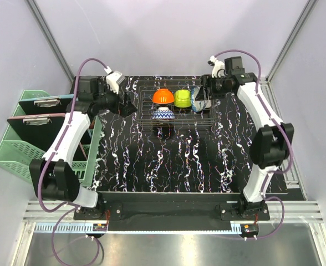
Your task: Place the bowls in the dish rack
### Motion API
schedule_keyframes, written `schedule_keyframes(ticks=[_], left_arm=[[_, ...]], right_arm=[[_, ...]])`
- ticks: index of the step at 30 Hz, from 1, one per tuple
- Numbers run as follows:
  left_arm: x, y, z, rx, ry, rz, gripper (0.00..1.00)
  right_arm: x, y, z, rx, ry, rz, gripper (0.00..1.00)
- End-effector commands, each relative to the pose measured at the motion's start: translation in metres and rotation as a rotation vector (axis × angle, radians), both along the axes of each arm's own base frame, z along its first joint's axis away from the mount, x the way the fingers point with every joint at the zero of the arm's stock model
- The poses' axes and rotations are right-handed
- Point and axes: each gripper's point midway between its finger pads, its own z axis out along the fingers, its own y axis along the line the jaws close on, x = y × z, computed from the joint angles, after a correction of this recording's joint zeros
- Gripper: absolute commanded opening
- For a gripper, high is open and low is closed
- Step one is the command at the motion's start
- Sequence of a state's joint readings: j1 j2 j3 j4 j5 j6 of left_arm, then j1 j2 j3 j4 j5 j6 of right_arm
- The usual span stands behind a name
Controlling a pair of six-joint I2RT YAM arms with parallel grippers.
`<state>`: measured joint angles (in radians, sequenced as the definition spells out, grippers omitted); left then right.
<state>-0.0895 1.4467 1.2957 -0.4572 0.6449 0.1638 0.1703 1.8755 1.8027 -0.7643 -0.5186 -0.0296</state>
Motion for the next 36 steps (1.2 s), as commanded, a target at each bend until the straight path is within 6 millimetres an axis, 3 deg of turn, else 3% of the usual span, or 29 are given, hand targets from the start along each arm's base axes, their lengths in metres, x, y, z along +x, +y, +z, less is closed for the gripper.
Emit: schedule_keyframes(ticks=[1, 2, 6, 10, 22, 36], left_arm=[[-0.009, 0.019, 0.005, 0.044, -0.047, 0.032, 0.99], [-0.011, 0.021, 0.003, 0.050, -0.047, 0.037, 0.99], [-0.020, 0.030, -0.002, 0.060, -0.047, 0.051, 0.99], [-0.024, 0.039, -0.006, 0.071, -0.055, 0.061, 0.99], [-0.028, 0.050, -0.013, 0.057, -0.042, 0.066, 0.99], [-0.032, 0.056, -0.006, 0.058, -0.062, 0.074, 0.99]], right_arm=[[0.035, -0.014, -0.012, -0.263, -0.096, -0.120, 0.00], [0.039, -0.013, -0.022, -0.300, -0.094, -0.109, 0.00], [0.057, -0.020, -0.033, -0.466, -0.134, -0.171, 0.00], [0.063, -0.016, -0.046, -0.575, -0.149, -0.158, 0.00], [0.059, -0.007, -0.075, -0.872, -0.183, -0.076, 0.00], [0.040, 0.025, -0.108, -1.026, -0.139, 0.035, 0.01]])
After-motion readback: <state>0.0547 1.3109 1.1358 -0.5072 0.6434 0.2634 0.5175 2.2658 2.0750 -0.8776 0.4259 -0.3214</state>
